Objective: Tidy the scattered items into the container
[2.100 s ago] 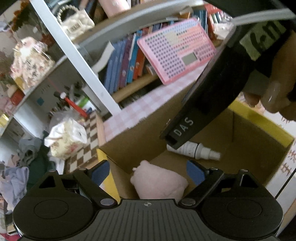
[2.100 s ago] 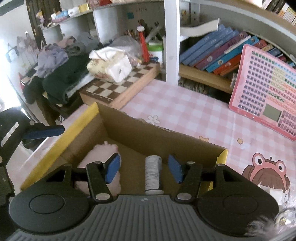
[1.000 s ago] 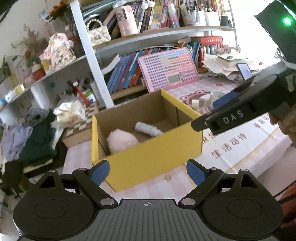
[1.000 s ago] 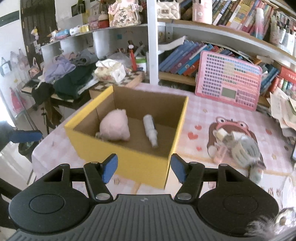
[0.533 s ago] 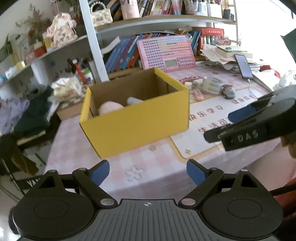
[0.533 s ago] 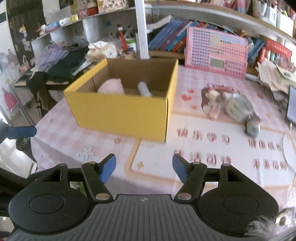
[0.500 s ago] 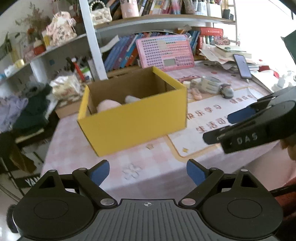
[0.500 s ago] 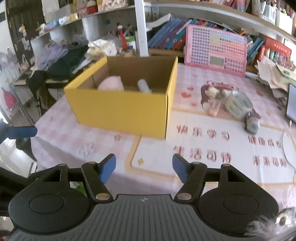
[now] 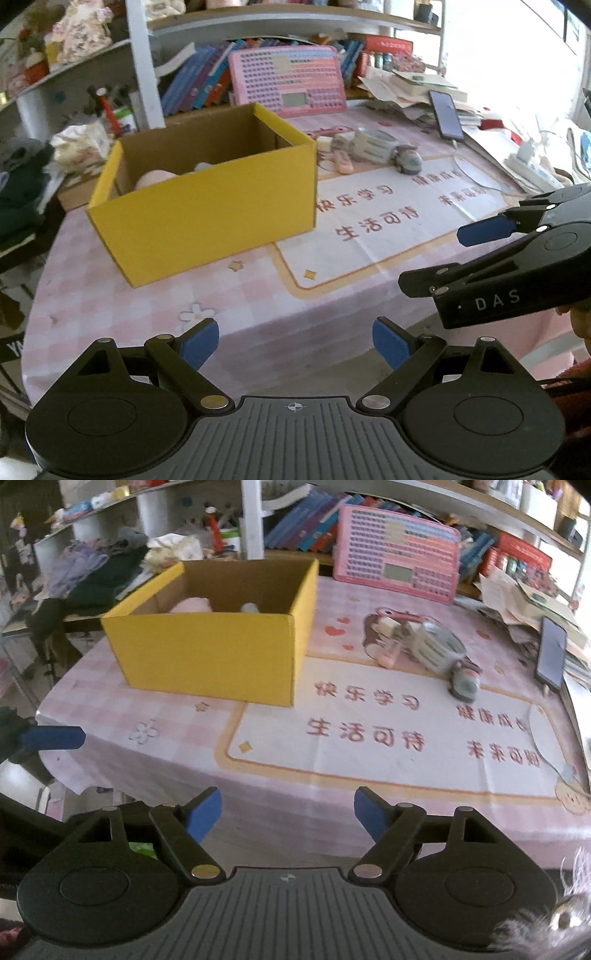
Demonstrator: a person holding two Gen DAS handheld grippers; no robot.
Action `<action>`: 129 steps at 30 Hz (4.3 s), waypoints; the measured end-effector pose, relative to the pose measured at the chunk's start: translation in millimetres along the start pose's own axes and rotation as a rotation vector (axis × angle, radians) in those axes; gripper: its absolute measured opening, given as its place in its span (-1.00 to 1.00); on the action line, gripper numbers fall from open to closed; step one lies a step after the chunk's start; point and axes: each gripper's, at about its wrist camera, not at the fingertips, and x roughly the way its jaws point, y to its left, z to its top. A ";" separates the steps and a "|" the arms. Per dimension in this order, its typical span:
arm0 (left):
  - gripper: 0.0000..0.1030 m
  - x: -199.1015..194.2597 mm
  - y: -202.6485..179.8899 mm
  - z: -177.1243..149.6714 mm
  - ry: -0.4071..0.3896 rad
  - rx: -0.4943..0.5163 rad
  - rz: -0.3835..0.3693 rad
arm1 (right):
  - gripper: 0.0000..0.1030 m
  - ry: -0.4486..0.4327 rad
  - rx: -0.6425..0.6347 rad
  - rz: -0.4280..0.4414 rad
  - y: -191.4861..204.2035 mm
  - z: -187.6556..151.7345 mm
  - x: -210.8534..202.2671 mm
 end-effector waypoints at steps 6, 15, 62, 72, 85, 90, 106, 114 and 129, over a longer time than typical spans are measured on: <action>0.80 10.7 -5.6 2.8 0.026 0.021 -0.043 | 0.55 0.026 0.036 -0.030 -8.0 -4.8 2.6; 0.80 28.4 -13.9 15.6 0.044 0.054 -0.089 | 0.61 0.051 0.072 -0.078 -25.3 -1.6 10.3; 0.79 187.4 -97.4 185.1 0.074 0.047 0.026 | 0.41 0.059 0.176 -0.003 -241.0 102.4 120.5; 0.13 235.8 -95.5 213.0 0.118 0.008 0.051 | 0.09 0.068 0.189 0.023 -265.8 128.9 160.7; 0.06 290.3 -88.9 232.0 0.183 -0.023 0.111 | -0.09 0.091 0.193 0.069 -280.0 133.6 184.4; 0.05 299.5 -83.7 233.3 0.199 -0.065 0.111 | -0.07 0.086 0.184 0.083 -282.2 132.7 186.4; -0.56 287.7 -85.8 229.9 0.178 -0.104 0.038 | -0.22 0.066 0.191 0.098 -285.9 128.8 178.6; -0.56 259.3 -86.3 228.0 0.149 -0.144 0.022 | -0.23 0.045 0.200 0.112 -287.9 123.3 160.0; -0.56 222.8 -94.3 214.9 0.124 -0.171 0.016 | -0.23 0.062 0.185 0.147 -279.1 100.8 137.2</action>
